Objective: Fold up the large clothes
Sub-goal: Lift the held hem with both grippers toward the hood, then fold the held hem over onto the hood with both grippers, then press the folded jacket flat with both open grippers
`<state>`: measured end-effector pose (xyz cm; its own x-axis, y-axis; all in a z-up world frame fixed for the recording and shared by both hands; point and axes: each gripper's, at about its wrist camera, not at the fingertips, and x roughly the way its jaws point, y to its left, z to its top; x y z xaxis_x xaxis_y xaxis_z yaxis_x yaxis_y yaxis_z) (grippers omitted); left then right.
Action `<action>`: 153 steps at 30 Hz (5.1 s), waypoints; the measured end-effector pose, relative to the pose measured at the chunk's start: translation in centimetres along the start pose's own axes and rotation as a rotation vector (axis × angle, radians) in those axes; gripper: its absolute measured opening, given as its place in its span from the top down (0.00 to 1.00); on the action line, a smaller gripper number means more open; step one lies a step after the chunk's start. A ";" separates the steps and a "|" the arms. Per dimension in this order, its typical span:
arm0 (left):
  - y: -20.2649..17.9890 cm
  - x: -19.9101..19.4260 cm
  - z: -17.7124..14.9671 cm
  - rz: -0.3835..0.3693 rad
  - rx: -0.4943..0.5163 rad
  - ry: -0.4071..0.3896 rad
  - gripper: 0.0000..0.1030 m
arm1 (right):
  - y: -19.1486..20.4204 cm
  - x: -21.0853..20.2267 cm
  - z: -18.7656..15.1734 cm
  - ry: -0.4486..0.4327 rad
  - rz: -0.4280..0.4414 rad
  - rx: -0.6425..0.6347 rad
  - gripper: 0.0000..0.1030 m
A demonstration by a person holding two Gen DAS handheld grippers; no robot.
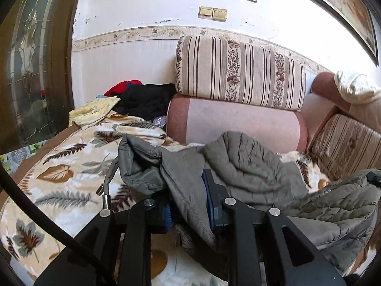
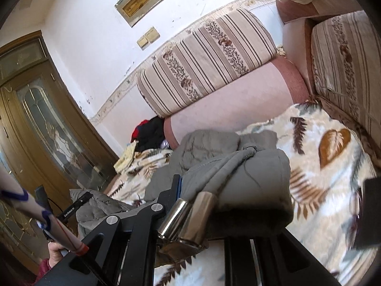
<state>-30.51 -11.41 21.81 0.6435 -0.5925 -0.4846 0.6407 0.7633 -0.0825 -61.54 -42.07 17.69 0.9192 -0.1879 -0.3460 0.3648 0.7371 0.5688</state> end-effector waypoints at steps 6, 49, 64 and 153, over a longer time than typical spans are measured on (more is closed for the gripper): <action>-0.8 3.3 4.0 0.005 0.014 -0.019 0.75 | -0.3 2.5 3.9 -0.012 0.005 0.030 0.85; -7.1 32.0 3.3 -0.008 0.217 0.215 0.33 | -8.2 28.1 13.7 0.159 -0.196 0.014 0.51; -6.5 41.2 0.5 0.044 0.180 0.309 0.22 | -13.2 37.3 5.6 0.349 -0.318 -0.161 0.48; -7.1 24.1 -10.2 0.149 0.173 0.151 0.08 | -3.1 24.4 -6.8 0.108 -0.244 -0.321 0.62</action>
<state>-23.82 -28.45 1.79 0.6748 -0.4218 -0.6056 0.6139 0.7762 0.1435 -41.25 -44.56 2.41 0.7844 -0.3253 -0.5280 0.4893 0.8478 0.2046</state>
